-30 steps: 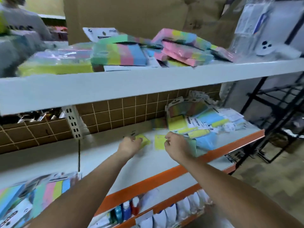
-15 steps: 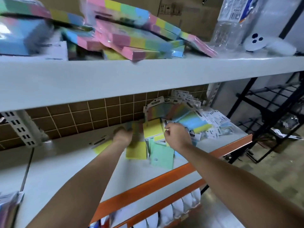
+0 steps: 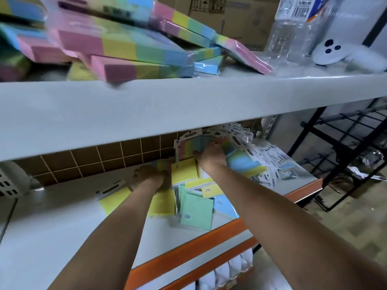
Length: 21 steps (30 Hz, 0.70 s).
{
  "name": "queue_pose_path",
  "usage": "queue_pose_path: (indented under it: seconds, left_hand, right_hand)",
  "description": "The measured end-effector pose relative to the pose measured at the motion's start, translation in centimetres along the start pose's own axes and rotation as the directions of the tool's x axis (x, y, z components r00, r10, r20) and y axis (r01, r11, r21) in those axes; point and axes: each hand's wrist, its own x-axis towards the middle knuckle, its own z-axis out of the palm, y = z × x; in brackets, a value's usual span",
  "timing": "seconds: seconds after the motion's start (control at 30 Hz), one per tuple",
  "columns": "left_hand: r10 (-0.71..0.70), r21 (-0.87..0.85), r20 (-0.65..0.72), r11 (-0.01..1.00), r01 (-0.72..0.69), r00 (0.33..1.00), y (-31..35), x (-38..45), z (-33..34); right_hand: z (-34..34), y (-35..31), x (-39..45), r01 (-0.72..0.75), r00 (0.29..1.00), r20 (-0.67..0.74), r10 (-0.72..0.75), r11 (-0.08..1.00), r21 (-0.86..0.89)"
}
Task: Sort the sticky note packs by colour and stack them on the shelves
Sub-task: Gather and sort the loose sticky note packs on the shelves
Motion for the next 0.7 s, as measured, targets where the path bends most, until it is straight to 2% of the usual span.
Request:
queue_pose_path:
  seconds: [0.1, 0.17, 0.23, 0.4, 0.47, 0.57, 0.7]
  left_hand:
    - [-0.024, 0.067, -0.013, 0.997, 0.025, 1.0, 0.2, 0.4, 0.1]
    - [0.012, 0.158, -0.027, 0.987, -0.007, 1.0, 0.2, 0.7, 0.0]
    - [0.039, 0.16, -0.023, 0.987, -0.035, 0.999, 0.2, 0.9, 0.0]
    - [0.034, -0.015, 0.022, 0.999, -0.034, 0.999, -0.1, 1.4, 0.1]
    - [0.022, -0.049, 0.001, 0.999, -0.022, 1.0, 0.3, 0.9, 0.2]
    - [0.005, -0.123, -0.037, 0.992, -0.01, 0.999, 1.1, -0.2, 0.6]
    - [-0.001, -0.295, 0.011, 0.956, 0.004, 1.0, 1.2, -0.4, 0.3]
  right_hand:
    - [1.0, -0.4, 1.1, -0.06, 0.998, 0.017, 0.06, 0.997, 0.048]
    - [1.6, -0.6, 1.7, -0.081, 0.997, -0.006, 0.081, 0.996, 0.033]
    - [2.1, -1.0, 2.0, -0.121, 0.992, -0.038, 0.121, 0.993, -0.003]
    - [3.5, -2.3, 2.2, -0.266, 0.956, -0.159, 0.247, 0.958, -0.111]
    - [3.8, -2.5, 2.3, -0.318, 0.93, -0.221, 0.292, 0.944, -0.09]
    - [3.3, -2.5, 2.2, -0.303, 0.943, -0.165, 0.288, 0.95, -0.074]
    - [2.2, -2.1, 1.6, -0.253, 0.966, -0.06, 0.25, 0.965, -0.061]
